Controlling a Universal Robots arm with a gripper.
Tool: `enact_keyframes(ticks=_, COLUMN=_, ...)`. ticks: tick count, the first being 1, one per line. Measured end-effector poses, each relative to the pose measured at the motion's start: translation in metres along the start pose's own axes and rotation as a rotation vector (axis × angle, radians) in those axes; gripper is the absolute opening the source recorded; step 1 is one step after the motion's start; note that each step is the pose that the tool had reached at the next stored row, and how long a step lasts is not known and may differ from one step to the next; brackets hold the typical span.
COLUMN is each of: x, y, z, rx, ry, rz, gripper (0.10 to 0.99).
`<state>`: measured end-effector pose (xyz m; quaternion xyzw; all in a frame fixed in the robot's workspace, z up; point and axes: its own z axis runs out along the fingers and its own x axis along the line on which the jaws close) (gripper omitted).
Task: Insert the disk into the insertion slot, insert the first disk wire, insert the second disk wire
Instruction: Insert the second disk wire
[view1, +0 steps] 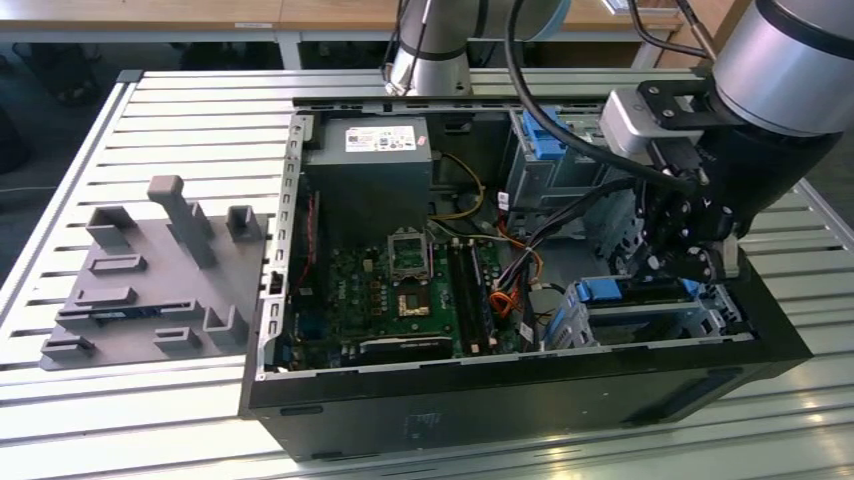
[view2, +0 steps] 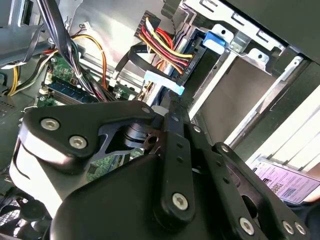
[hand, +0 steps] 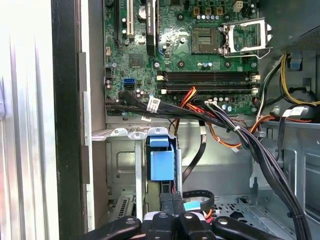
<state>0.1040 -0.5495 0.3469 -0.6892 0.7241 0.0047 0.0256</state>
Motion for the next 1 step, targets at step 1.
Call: enact_keyframes(ticks=1, x=0.0000, y=0.0000, z=-0.0001, rx=0.000, ry=0.0001, rz=0.000, gripper=0.106)
